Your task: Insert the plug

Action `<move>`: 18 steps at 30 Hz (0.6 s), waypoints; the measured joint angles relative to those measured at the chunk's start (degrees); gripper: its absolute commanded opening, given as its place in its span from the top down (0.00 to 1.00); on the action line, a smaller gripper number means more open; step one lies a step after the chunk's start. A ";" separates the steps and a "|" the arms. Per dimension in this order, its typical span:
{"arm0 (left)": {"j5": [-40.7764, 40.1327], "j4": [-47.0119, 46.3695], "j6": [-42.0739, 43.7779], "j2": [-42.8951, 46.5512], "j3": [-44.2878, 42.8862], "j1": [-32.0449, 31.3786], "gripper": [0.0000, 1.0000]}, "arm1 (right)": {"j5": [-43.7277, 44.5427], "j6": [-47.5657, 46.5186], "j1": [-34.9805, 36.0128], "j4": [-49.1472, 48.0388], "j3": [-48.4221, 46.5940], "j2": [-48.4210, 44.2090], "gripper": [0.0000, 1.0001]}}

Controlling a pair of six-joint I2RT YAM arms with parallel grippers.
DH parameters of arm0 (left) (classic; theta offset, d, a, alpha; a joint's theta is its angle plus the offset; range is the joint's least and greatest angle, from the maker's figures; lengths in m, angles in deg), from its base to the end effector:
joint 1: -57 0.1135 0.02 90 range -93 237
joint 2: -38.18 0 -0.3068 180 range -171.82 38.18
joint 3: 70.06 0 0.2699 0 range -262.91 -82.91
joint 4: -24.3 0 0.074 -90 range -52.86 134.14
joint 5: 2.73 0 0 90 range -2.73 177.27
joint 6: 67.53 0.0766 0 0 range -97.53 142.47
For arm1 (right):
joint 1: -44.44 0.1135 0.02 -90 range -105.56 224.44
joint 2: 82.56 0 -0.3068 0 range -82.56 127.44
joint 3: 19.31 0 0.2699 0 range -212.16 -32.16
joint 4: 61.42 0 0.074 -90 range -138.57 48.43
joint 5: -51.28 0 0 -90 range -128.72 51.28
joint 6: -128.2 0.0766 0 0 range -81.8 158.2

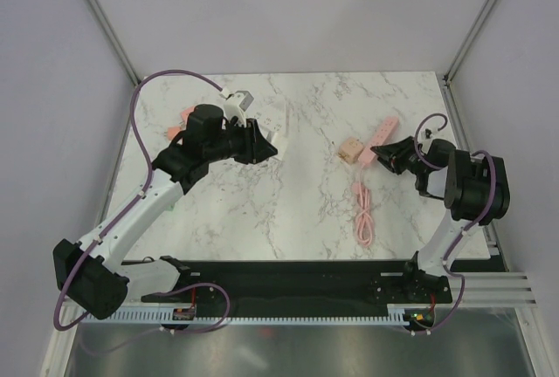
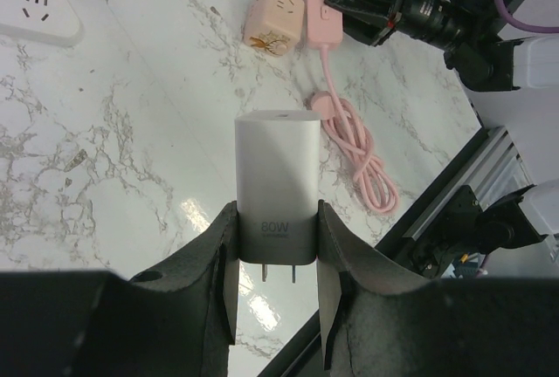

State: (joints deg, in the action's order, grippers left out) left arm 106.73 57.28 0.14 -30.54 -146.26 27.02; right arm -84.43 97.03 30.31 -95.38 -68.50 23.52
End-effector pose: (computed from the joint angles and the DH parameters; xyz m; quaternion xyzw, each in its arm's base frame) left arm 0.2542 -0.1761 0.3716 0.1456 0.8257 -0.3601 0.4091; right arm 0.3720 -0.0371 0.1326 0.2841 0.7452 0.4930 0.3477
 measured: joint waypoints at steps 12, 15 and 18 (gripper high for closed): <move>-1.01 0.11 0.00 -1.44 0.00 0.00 0.98 | 8.48 -23.93 -2.27 40.68 -10.12 -3.98 0.40; -1.01 0.55 0.00 -2.03 0.00 0.00 0.98 | 9.90 -25.81 -2.40 45.09 -12.07 -4.42 0.36; -1.03 0.70 0.00 -2.03 0.00 0.00 0.98 | 10.93 -26.75 -2.86 47.15 -12.52 -5.03 0.36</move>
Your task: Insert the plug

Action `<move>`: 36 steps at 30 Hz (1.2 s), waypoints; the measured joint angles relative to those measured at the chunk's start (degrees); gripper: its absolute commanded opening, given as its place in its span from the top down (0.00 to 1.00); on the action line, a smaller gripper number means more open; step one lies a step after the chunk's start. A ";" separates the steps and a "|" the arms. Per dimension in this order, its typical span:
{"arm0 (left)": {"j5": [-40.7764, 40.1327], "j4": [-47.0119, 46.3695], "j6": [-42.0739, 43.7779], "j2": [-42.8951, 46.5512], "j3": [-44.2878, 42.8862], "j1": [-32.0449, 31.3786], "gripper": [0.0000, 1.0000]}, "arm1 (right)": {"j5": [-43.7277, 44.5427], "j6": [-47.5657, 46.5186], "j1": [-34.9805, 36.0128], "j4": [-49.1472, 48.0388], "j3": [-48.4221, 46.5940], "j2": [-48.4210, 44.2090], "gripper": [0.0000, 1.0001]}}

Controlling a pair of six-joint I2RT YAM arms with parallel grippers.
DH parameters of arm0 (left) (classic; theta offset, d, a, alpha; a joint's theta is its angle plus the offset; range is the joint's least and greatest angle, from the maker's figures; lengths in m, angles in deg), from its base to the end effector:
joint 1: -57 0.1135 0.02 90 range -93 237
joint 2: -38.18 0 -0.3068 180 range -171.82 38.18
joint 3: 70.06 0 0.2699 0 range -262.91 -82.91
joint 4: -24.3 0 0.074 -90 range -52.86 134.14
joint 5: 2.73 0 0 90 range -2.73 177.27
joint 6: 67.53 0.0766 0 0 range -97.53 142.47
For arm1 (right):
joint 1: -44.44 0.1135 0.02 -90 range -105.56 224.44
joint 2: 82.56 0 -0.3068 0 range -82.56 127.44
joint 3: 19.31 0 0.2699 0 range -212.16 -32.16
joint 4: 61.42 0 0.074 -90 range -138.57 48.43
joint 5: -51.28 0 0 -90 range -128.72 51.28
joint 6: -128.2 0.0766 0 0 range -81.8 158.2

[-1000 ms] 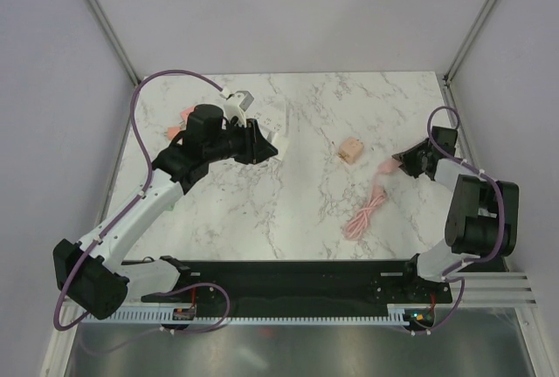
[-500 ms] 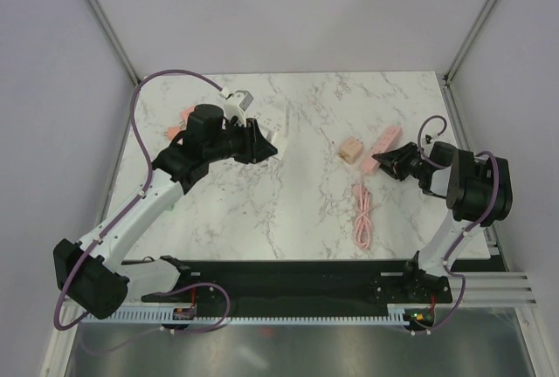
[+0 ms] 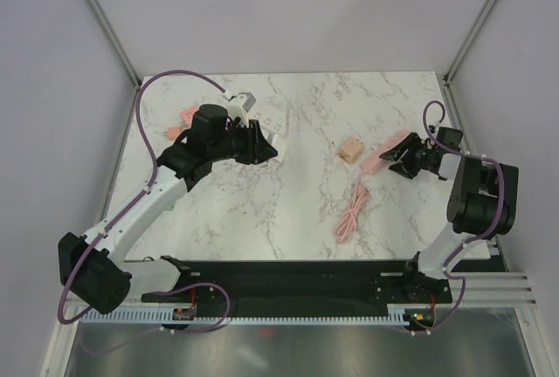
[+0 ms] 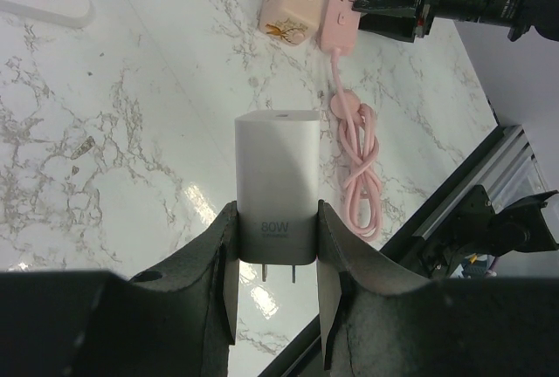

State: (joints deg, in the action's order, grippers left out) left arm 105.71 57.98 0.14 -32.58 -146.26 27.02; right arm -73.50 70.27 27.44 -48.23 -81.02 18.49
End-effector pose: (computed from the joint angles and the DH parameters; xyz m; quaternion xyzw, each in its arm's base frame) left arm 0.2623 -0.1793 0.3594 0.1386 0.8398 -0.3467 0.3941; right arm 0.3674 -0.0666 0.1349 0.2879 0.8620 0.3208 0.2667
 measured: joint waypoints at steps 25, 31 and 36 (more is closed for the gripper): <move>18.99 -8.37 0.00 -0.02 0.39 0.00 0.98 | 0.28 -10.71 5.01 18.12 -7.06 -21.31 0.36; 36.20 -23.26 -2.32 -2.78 3.80 0.00 0.98 | -18.97 -14.56 18.25 13.40 -11.39 -28.28 0.23; 44.02 -28.98 -4.20 -5.14 5.42 -0.02 0.98 | -29.07 -14.53 20.22 12.22 -10.69 -35.10 0.16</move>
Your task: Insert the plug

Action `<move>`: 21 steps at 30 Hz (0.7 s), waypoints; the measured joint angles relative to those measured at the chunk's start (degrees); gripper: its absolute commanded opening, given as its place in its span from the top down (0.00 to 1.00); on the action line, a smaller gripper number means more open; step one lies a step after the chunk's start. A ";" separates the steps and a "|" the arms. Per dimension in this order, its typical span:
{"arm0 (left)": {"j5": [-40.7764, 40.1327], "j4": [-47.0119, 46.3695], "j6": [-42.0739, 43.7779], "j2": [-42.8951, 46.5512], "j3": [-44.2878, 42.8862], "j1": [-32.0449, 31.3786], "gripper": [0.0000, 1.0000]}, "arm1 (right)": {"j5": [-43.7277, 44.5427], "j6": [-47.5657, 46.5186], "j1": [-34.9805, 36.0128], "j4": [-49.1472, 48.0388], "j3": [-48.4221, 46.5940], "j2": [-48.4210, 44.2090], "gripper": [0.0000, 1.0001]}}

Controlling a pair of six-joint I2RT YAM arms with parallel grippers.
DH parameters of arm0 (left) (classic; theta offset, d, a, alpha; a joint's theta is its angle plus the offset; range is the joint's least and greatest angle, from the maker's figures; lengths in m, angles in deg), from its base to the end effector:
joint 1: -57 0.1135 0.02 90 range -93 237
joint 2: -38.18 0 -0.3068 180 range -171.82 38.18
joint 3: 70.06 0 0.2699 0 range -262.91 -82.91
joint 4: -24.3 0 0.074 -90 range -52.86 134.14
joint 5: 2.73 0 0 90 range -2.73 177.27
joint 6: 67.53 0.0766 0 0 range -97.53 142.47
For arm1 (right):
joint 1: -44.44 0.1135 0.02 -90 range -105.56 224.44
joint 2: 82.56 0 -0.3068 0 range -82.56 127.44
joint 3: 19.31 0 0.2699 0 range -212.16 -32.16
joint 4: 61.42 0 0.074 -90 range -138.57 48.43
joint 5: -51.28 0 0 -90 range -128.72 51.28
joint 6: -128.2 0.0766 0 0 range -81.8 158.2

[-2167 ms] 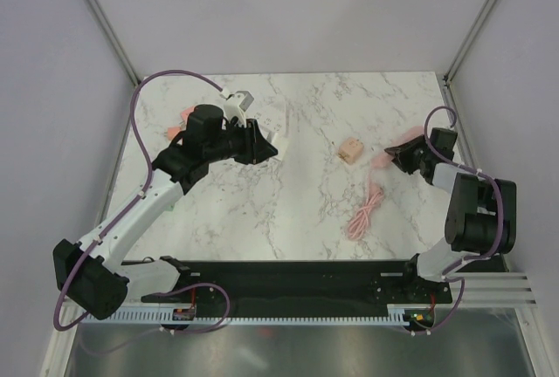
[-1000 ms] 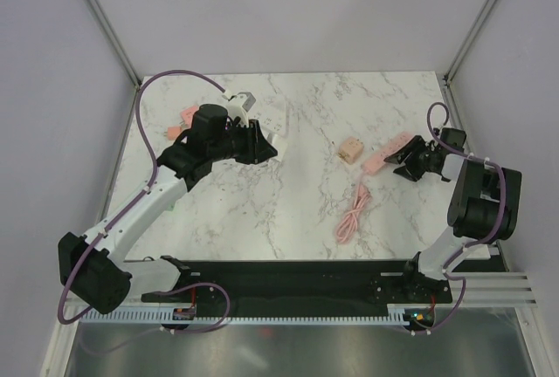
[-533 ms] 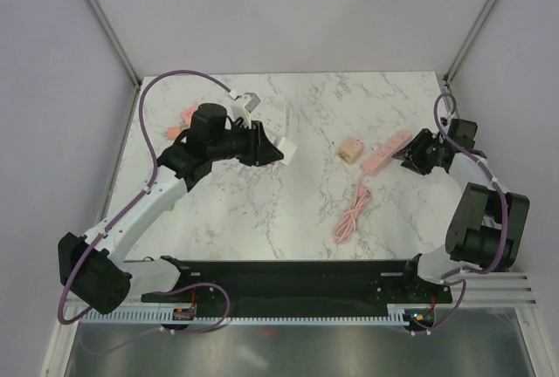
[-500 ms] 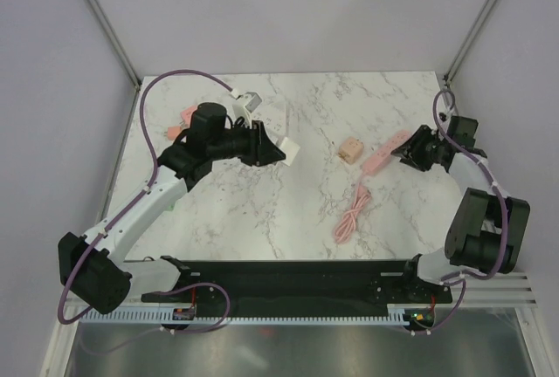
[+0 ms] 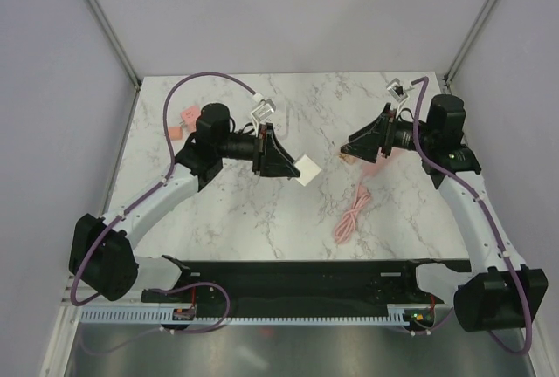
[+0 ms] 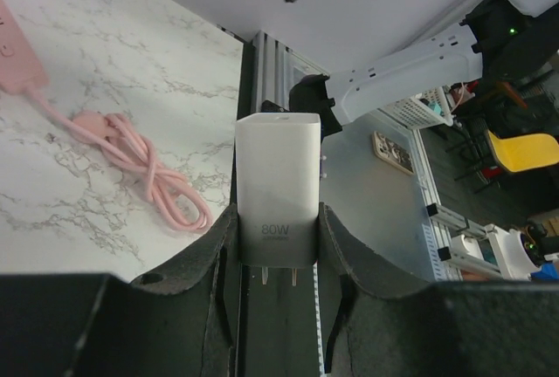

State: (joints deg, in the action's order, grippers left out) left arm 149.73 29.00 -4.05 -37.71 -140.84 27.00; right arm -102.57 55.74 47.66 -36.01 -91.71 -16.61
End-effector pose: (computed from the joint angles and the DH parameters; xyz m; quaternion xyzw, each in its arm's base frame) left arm 0.2448 -0.2197 0.3684 0.3536 0.6437 -0.6101 0.2973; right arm 0.2608 0.0835 0.3890 -0.2187 0.7237 0.5122 0.4075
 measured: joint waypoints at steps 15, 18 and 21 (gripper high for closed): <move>2.62 5.22 5.14 0.09 0.17 -3.02 0.98 | -0.90 1.90 12.72 0.98 0.35 -3.50 0.18; 2.64 6.16 6.10 0.31 0.17 -3.52 0.98 | 0.83 -0.24 15.13 4.74 0.13 -1.99 0.18; 2.64 6.86 6.99 0.68 0.17 -3.69 0.98 | 2.73 -3.02 17.42 9.33 -0.79 -0.20 0.19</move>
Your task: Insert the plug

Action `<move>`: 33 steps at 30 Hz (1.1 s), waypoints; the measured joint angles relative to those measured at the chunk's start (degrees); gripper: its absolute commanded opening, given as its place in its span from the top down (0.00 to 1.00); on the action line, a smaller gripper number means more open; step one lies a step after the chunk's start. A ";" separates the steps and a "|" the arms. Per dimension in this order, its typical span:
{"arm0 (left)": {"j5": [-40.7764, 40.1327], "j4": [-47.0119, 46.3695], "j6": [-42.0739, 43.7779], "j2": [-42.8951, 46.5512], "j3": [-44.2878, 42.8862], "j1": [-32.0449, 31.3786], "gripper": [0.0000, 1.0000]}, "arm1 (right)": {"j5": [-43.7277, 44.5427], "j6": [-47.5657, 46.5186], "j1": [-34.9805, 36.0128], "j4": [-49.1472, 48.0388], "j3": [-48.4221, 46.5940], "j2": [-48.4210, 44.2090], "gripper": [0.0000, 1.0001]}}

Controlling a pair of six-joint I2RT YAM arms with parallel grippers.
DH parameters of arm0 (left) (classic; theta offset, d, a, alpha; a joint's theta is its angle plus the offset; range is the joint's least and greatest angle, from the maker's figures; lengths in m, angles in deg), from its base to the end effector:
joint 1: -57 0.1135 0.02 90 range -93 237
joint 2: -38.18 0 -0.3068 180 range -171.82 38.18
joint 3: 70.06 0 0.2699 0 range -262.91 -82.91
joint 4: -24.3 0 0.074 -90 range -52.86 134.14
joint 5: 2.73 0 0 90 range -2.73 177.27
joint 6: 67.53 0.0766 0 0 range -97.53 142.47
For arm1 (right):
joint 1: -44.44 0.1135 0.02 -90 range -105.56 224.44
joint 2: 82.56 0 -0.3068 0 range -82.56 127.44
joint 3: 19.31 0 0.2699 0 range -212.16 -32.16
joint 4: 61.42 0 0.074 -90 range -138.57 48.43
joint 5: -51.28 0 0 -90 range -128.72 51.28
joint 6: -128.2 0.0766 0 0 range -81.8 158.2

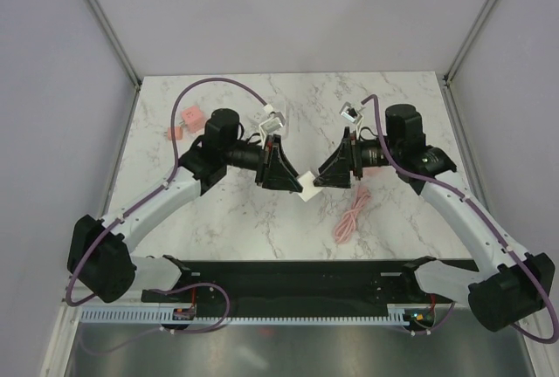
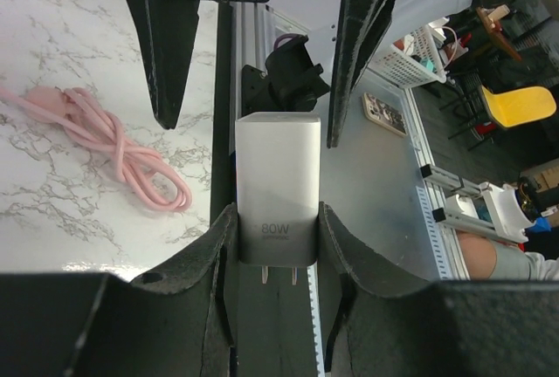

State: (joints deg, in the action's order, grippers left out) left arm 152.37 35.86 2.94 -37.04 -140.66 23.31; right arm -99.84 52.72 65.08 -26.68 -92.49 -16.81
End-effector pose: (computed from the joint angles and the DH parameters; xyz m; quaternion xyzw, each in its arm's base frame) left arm 0.2217 -0.2313 0.3588 0.4037 0.6290 -0.6114 0.2599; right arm 0.2199 0.1545 0.3772 -0.3034 0.7203 0.5492 0.2959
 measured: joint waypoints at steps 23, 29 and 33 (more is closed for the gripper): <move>-4.13 5.55 2.95 -1.07 -1.97 -0.79 0.23 | 1.99 -7.43 3.76 5.81 -2.12 2.99 1.00; -24.87 9.81 4.13 1.97 -1.99 -1.05 0.17 | 11.98 -16.85 -5.70 14.86 -8.70 6.23 1.00; -39.26 12.66 4.02 3.08 -1.99 -1.03 0.26 | 28.17 -21.88 -11.17 19.91 -13.07 12.52 1.00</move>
State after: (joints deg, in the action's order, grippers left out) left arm 113.11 48.52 6.96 -33.95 -142.65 22.28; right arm -71.67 30.84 53.91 -6.77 -105.57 -4.28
